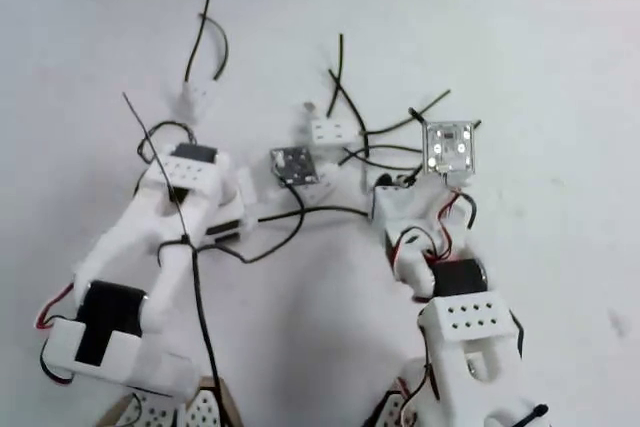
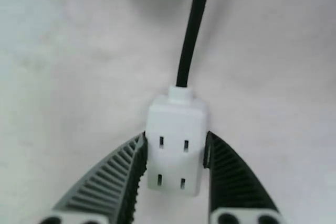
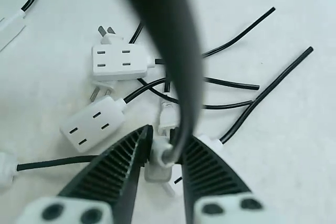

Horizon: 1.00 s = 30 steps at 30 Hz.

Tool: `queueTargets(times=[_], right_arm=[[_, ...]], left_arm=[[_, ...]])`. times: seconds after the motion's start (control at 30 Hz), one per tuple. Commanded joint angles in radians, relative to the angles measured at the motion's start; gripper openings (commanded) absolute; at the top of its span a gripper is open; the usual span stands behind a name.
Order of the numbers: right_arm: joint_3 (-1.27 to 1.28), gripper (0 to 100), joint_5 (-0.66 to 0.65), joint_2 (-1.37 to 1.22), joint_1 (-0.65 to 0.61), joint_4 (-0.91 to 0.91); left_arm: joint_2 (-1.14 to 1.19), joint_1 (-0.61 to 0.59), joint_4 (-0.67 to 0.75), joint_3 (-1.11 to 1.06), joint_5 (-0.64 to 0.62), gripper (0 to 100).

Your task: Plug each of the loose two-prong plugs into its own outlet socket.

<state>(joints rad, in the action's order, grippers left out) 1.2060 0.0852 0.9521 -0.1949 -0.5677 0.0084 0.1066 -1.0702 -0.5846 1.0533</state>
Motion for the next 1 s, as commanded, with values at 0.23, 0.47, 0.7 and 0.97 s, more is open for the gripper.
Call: queueTargets(times=[0.23,0.47,0.7,0.97], right_arm=[[-0.052,1.8,0.018,-0.004,0.07,0.05],[-0.052,1.8,0.018,-0.004,0.096,0.067],[-0.052,1.8,0.018,-0.004,0.094,0.065],[-0.052,1.8,0.018,-0.004,0.088,0.061]], left_arm=[[-0.375,0.028,-0.106,0.011,-0.048,2],[-0.435,0.042,-0.044,-0.008,-0.232,2],[-0.36,0.196,0.158,-0.172,-0.423,2],[-0.143,0.272,0.184,-0.147,-0.511,17]])
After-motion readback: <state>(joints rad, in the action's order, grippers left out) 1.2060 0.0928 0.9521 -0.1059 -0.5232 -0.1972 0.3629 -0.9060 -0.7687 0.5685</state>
